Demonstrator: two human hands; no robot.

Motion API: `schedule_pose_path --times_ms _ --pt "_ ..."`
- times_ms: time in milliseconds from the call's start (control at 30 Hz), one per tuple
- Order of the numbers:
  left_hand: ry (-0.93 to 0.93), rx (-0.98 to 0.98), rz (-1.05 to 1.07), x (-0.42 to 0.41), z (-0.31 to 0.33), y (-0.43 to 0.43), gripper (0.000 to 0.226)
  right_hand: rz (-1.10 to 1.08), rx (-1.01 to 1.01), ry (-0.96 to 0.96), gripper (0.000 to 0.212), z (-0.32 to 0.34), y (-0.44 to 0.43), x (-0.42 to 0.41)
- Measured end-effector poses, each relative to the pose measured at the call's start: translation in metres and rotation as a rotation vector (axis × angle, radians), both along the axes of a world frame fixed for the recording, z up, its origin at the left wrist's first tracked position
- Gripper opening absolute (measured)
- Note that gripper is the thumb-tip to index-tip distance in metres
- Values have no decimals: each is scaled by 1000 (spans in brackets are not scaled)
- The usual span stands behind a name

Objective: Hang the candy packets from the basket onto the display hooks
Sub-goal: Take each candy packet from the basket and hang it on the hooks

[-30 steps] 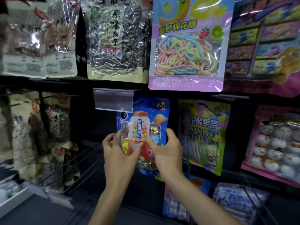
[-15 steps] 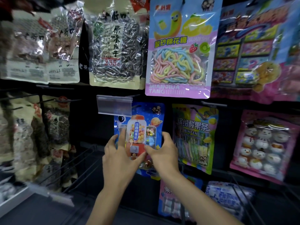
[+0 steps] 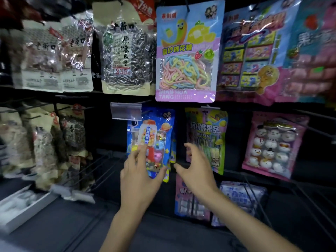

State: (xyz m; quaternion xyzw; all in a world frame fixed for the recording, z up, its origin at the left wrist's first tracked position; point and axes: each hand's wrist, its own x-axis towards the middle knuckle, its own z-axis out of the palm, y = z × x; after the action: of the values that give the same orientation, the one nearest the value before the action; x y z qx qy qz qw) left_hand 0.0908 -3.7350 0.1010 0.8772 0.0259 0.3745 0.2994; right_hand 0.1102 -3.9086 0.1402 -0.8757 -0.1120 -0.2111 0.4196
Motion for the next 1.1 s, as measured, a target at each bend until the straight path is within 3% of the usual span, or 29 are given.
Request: schedule_pose_path --times_ms 300,500,600,900,1100 --pt "45 344 -214 -77 -9 -64 76 69 -316 -14 72 -8 -100 -99" --pt "69 534 -490 -135 -53 -117 68 110 -444 89 78 -35 -165 -181" --pt "186 611 -596 -160 -80 -136 70 147 -480 181 78 -63 -195 -221" --pt "464 701 -719 -193 -169 -158 65 207 -620 511 76 -174 -268 -270" --pt "636 638 -785 -196 -204 -170 58 173 -1017 761 74 -217 -274 -275"
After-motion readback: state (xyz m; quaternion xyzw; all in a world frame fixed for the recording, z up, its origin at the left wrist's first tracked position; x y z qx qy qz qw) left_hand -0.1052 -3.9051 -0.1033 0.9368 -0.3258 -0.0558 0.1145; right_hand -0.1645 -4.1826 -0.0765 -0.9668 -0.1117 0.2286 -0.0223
